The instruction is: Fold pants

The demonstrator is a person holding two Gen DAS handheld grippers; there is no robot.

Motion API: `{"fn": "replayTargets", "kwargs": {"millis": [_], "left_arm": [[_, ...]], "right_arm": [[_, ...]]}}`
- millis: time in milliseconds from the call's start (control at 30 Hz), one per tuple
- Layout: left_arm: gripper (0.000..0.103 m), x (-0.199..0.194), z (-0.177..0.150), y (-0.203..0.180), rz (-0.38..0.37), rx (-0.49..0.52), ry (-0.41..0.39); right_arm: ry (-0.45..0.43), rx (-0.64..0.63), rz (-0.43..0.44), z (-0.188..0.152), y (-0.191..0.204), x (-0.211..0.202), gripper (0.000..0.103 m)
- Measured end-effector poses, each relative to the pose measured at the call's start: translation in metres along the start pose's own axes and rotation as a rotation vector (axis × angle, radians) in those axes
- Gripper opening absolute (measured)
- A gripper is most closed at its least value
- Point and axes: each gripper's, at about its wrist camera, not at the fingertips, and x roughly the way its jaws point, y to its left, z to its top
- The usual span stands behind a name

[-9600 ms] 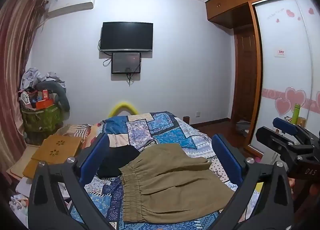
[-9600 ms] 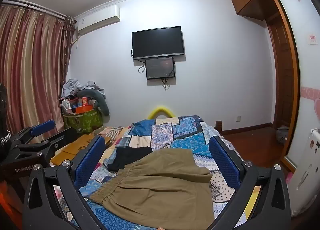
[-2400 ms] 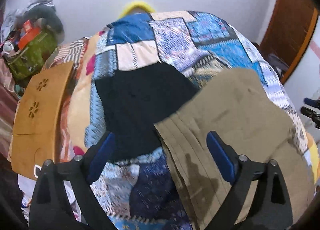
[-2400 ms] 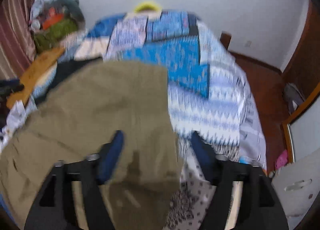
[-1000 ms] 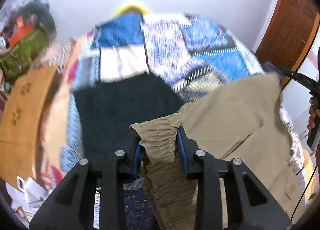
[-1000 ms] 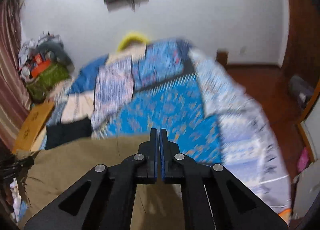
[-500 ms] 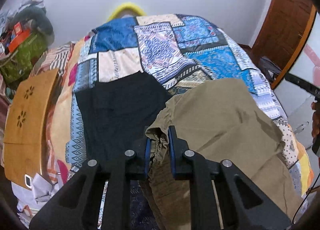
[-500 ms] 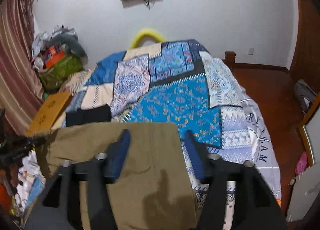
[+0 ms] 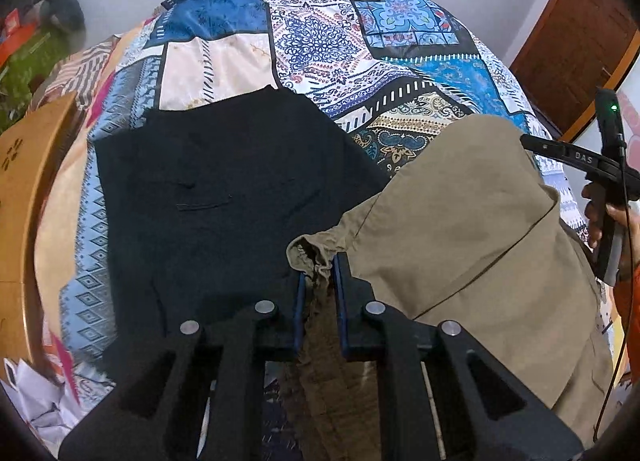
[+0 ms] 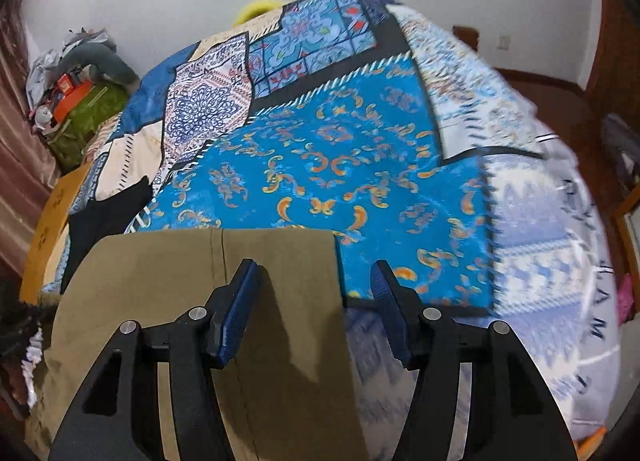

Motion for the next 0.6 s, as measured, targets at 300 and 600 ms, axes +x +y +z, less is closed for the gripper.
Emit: {"fn": "replayTargets", "kwargs": {"millis": [300,600], "left_arm": [[0.009,-0.017,0.001,-0.005,0.028,0.011,-0.045],[0.008,-0.107,0.009,-0.022,-0.007,0.013,-0.187]], "right_arm": [[-0.079,-0.053,-0.049,-0.003,0.020,-0.007,0.010],[-0.298,-0.075,-0.074,0.002,0.036,-0.129,0.009]]}}
